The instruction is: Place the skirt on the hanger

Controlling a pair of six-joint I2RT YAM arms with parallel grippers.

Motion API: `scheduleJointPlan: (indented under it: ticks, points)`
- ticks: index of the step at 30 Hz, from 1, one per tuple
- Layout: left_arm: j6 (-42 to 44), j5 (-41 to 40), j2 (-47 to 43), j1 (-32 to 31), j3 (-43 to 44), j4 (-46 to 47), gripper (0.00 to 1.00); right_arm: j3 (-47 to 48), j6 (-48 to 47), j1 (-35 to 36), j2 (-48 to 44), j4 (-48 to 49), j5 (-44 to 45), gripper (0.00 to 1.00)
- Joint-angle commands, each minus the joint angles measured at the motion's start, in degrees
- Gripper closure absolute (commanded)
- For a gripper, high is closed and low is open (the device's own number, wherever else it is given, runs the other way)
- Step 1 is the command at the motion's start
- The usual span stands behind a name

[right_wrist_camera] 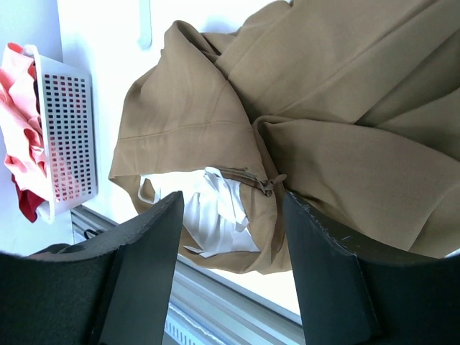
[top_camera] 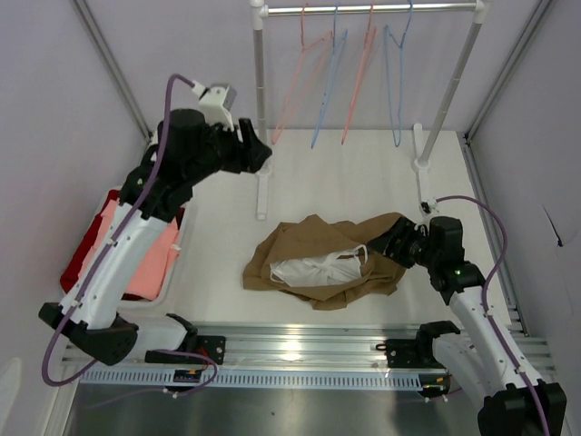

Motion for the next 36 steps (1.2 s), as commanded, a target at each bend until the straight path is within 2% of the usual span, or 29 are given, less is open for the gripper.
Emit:
scheduleJointPlan:
  ticks: [1, 8, 15, 23, 36]
  points:
    - [6.02, -3.37, 5.7, -0.21, 12.01, 1.48, 0.35, 3.1, -1.84, 0.1, -0.24, -0.82, 0.66, 0.36]
    - [13.31, -7.33, 16.42, -0.12, 19.43, 11.51, 0.32, 5.11, -2.81, -0.07, 0.2, -2.14, 0.13, 0.37]
    - [16.31, -6.01, 23.72, -0.12, 20.32, 23.54, 0.31, 6.87, -3.43, -0.16, 0.81, -2.75, -1.01, 0.37]
    - [16.13, -7.24, 30.31, -0.12, 22.52, 28.3, 0.31, 7.41, -4.39, -0.25, 0.99, -2.84, -1.28, 0.37]
    - [14.99, -7.59, 34.01, -0.12, 24.71, 31.11, 0.34, 6.96, -5.45, -0.43, 2.49, -1.61, -1.89, 0.38]
